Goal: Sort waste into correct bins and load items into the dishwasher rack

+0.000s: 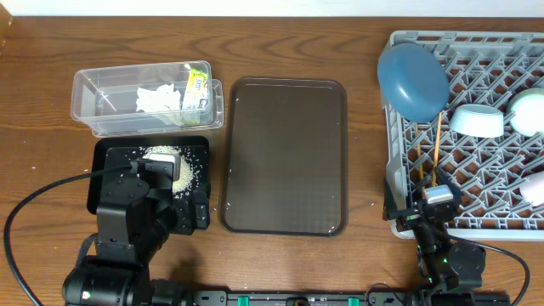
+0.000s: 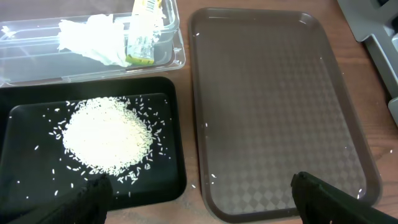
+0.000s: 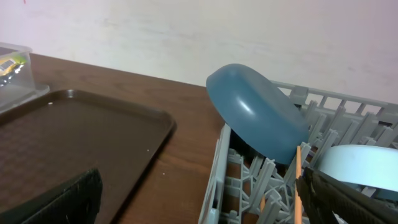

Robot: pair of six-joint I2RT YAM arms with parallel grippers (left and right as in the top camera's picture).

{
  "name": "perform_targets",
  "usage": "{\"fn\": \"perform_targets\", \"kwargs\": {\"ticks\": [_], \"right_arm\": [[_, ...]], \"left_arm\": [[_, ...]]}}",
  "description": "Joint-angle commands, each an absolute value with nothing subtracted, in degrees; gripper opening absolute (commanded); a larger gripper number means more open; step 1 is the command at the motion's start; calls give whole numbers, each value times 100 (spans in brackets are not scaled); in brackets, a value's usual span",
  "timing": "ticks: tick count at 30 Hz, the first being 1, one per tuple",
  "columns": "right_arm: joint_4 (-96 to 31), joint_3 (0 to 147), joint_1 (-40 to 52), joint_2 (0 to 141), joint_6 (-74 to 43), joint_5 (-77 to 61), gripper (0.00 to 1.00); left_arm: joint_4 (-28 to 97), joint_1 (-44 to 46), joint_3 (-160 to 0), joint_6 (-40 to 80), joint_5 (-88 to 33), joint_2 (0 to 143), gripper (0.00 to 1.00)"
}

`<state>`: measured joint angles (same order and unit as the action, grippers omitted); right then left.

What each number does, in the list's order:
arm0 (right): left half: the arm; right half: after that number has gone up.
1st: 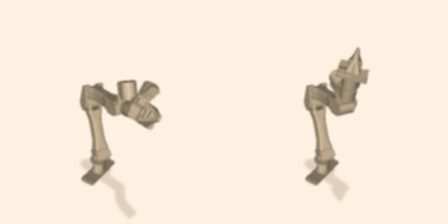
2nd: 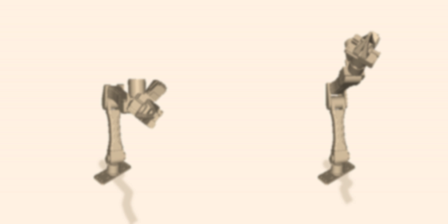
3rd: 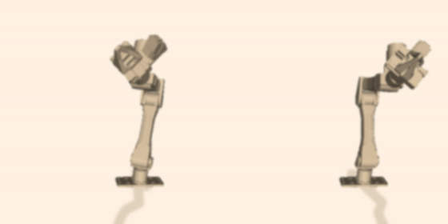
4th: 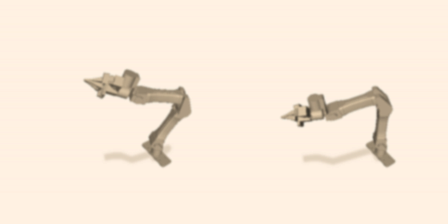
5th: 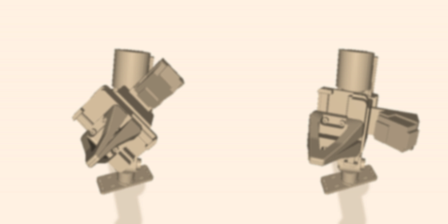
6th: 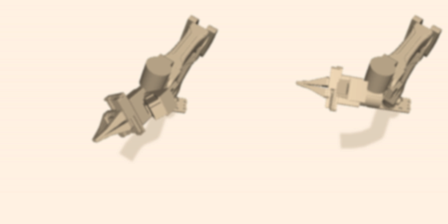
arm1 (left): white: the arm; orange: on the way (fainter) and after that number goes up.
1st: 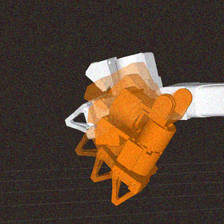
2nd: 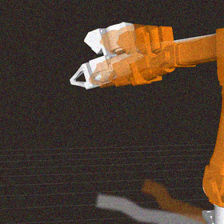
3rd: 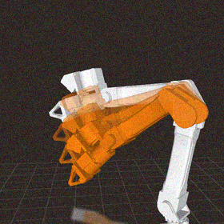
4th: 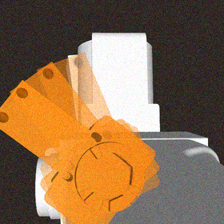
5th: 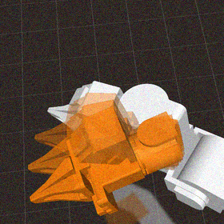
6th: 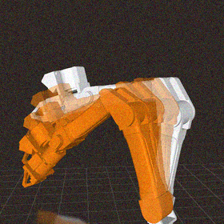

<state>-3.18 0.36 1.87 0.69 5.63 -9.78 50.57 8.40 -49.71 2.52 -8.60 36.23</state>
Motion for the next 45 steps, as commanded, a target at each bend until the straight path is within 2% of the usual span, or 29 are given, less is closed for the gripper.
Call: {"fn": "perform_targets", "kwargs": {"ticks": [1,33,40,45], "right_arm": [[-342,30,217,27,604,-1007,99],[-342,30,217,34,604,-1007,99],[-342,30,217,34,604,-1007,99],[-342,30,217,32,604,-1007,99]], "left_arm": [[5046,838,-4960,196,-810,3612,95],[5046,840,-4960,198,-808,3612,95],[5452,838,-4960,191,-799,3607,95],[5094,836,-4912,165,-467,3411,95]]}}
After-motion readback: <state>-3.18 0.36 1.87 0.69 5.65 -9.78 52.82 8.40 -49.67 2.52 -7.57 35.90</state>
